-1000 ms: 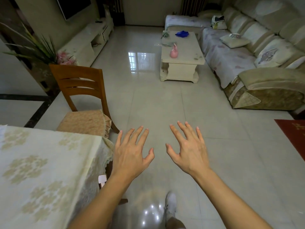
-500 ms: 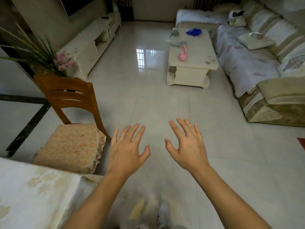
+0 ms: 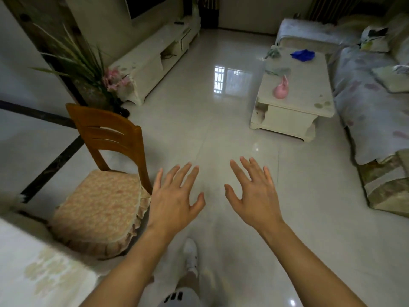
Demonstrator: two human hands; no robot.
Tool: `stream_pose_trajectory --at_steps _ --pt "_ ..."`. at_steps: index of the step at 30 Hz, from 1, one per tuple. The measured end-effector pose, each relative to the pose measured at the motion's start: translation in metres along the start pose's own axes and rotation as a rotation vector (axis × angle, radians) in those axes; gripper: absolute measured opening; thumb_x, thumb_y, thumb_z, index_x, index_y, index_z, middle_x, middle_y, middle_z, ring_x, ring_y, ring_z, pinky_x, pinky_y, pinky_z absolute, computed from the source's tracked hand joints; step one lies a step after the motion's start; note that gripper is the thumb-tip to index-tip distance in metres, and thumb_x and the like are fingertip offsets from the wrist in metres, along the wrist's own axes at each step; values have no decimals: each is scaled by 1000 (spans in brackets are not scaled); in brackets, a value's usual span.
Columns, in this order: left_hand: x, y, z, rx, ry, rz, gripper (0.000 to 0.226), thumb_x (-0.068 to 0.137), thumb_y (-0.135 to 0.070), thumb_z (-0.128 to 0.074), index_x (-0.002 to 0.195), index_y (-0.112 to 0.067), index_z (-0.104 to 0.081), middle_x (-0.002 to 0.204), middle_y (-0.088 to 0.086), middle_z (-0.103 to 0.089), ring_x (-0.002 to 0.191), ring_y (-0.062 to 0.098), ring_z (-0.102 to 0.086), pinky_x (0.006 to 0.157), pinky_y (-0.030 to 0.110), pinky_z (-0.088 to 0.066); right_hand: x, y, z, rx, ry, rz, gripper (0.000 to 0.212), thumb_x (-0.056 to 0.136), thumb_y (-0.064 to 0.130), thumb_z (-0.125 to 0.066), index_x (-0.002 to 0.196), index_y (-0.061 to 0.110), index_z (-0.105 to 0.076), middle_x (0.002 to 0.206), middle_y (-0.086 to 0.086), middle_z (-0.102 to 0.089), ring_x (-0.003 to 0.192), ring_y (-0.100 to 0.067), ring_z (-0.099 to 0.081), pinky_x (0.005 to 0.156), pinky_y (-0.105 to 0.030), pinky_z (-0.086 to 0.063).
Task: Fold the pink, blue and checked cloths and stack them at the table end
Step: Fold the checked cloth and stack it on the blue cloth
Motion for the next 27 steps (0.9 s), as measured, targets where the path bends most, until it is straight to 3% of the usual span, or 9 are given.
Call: stream_pose_trajectory --at_steps 7,11,16,27 --pt "88 59 -23 -18 0 40 65 92 -60 -34 145 -25 -47 149 2 -49 137 26 -46 115 57 -30 109 10 -50 -18 55 50 64 96 57 -35 151 26 -43 158 -5 -39 149 -24 -28 123 -43 -10" --pt "152 107 -34 -19 44 84 66 92 -63 -28 147 -30 -42 152 -1 -45 139 26 -43 117 56 -27 188 28 -75 -12 83 76 64 94 56 -36 150 25 -44 157 -6 -41 149 -26 -29 123 -46 -14" --pt "223 164 -35 -29 6 123 65 91 -60 -34 144 -26 -49 147 1 -51 135 27 -46 115 55 -30 283 54 -100 -15 90 114 65 94 57 -34 151 24 -43 157 -6 -40 149 -26 -29 123 -47 -16" --pt "345 235 -61 20 27 153 66 91 -59 -36 147 -25 -44 153 1 -43 142 26 -38 119 51 -21 430 68 -156 34 42 178 63 94 54 -42 148 23 -47 155 -7 -43 147 -27 -33 122 -47 -17"
Point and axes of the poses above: each hand's wrist, its own x-axis towards the middle knuckle, its own z-axis out of the back of the hand, y = z × x, the point moved 1 cm from there along x, towards the middle knuckle
